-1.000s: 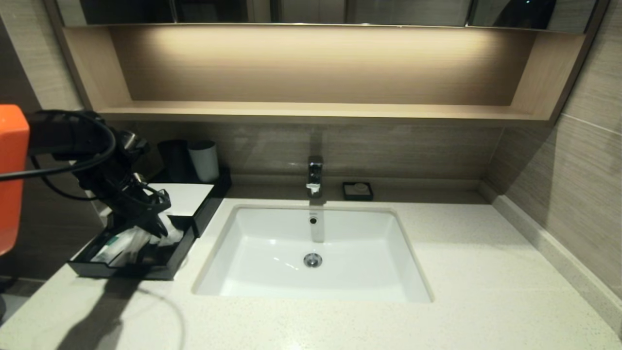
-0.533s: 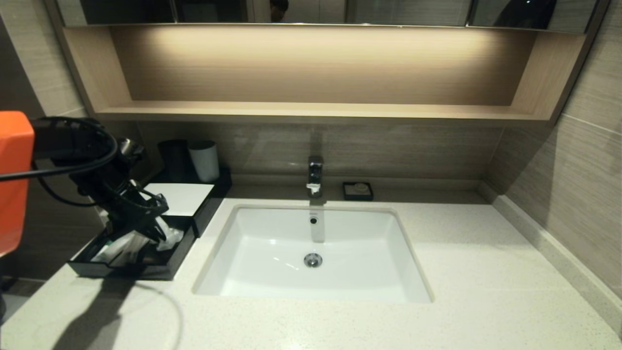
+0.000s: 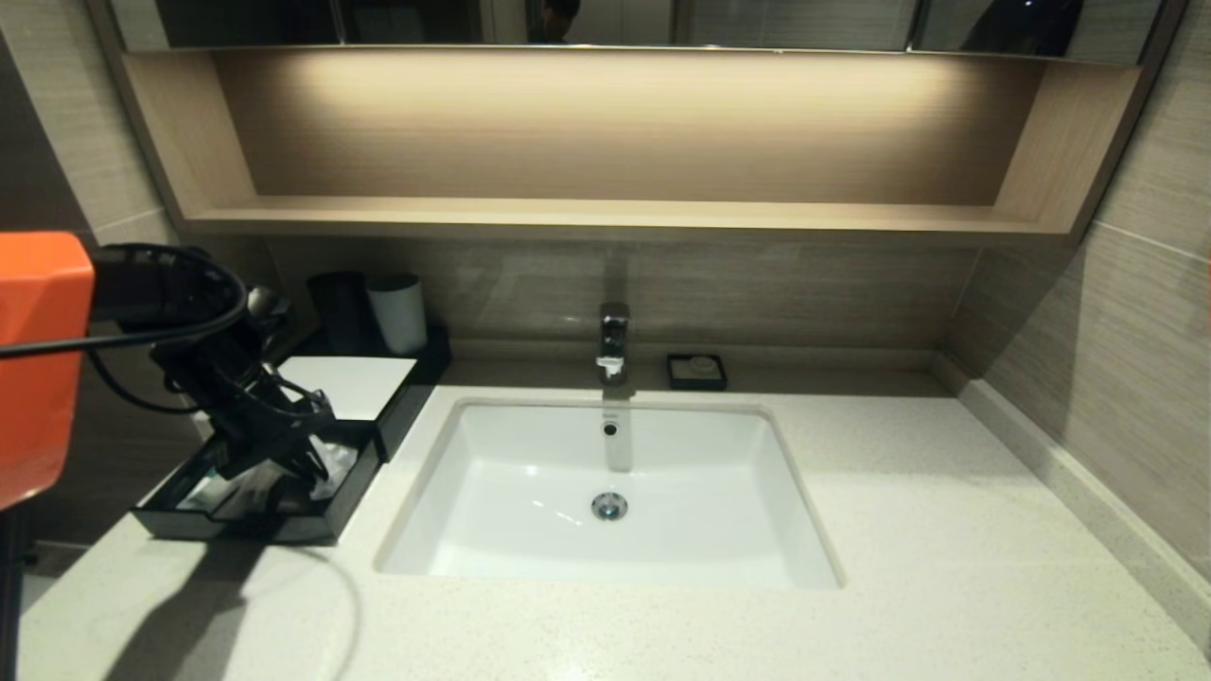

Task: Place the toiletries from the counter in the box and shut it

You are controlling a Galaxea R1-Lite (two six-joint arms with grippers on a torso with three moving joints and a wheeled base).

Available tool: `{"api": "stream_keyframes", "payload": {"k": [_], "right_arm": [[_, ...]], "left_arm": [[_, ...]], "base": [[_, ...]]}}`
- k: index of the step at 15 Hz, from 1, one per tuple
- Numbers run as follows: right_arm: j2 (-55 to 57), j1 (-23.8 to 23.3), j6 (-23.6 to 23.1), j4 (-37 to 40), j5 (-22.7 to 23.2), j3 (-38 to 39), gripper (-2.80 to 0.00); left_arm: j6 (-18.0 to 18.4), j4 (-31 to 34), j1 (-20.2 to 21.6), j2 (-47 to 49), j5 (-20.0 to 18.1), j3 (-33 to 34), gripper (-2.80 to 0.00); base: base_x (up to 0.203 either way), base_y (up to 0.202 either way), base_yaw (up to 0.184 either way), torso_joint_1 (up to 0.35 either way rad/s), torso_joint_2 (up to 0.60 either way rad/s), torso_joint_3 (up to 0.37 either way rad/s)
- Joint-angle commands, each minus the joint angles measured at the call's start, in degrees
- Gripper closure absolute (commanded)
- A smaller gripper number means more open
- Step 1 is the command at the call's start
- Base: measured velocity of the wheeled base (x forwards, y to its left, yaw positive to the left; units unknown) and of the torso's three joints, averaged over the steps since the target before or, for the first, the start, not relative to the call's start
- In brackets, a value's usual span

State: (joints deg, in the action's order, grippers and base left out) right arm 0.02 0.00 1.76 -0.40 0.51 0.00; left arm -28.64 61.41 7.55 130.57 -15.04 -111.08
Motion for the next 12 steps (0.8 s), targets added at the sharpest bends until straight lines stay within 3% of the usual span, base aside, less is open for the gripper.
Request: {"api": "stream_keyframes", "payload": {"k": [1, 2, 3, 4, 12], "right_arm": [[0.1, 0.0, 0.0, 0.0, 0.0, 0.0, 0.0], [0.1, 0.0, 0.0, 0.0, 0.0, 0.0, 0.0], [0.1, 0.0, 0.0, 0.0, 0.0, 0.0, 0.0], [0.1, 0.0, 0.0, 0.0, 0.0, 0.0, 0.0], [0.1, 0.0, 0.0, 0.0, 0.0, 0.0, 0.0]], "left_arm": [[-0.3, 0.4, 0.0, 0.9, -0.1, -0.1, 0.0], [-1.0, 0.3, 0.1, 0.9, -0.1, -0.1, 0.0], [-1.3, 0.2, 0.3, 0.9, -0.1, -0.1, -0.75], [-1.4, 0.1, 0.4, 0.6, -0.1, -0.1, -2.8], [-1.4, 1.8, 0.9, -5.7, -0.2, 0.0, -2.8]], "base": [[0.0, 0.0, 0.0, 0.0, 0.0, 0.0], [0.0, 0.0, 0.0, 0.0, 0.0, 0.0], [0.0, 0.0, 0.0, 0.0, 0.0, 0.0], [0.0, 0.0, 0.0, 0.0, 0.0, 0.0], [0.0, 0.0, 0.0, 0.0, 0.0, 0.0]]}}
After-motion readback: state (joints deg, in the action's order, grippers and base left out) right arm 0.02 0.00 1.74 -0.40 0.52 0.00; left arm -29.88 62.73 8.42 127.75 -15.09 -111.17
